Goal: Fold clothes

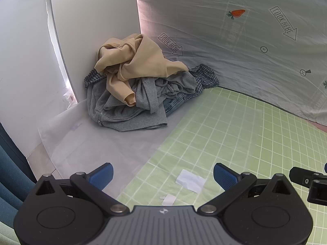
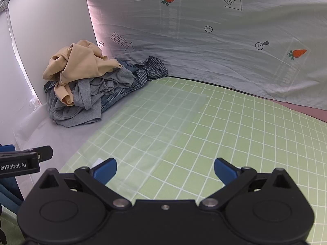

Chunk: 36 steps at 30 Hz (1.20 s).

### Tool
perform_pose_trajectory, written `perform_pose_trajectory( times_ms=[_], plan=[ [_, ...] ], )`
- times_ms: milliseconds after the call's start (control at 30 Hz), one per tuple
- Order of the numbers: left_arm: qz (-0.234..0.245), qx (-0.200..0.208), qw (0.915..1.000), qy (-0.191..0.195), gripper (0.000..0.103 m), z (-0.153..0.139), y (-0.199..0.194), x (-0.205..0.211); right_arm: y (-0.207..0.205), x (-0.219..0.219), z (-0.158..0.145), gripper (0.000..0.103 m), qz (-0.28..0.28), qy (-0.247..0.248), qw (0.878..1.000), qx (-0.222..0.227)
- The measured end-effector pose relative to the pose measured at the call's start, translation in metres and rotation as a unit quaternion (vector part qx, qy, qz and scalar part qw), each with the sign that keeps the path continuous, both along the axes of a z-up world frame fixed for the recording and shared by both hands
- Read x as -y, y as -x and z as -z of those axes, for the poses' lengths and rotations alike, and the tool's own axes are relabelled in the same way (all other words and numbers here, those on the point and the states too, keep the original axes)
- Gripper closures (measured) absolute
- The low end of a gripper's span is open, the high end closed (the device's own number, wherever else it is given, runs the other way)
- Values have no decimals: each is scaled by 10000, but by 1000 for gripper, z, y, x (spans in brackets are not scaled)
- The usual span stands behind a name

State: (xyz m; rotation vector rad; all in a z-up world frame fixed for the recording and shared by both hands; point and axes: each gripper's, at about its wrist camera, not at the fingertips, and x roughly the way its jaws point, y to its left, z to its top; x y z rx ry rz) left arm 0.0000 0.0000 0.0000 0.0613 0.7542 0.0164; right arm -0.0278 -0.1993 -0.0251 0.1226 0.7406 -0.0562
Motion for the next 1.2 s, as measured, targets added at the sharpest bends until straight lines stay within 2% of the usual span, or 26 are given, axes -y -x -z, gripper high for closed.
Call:
perform_pose_trajectory(
  times_ms=[1200],
  plan=[
    [18, -3, 10000, 13, 0, -1, 3, 1, 3, 1, -3, 0, 2, -29, 10000, 6]
  ],
)
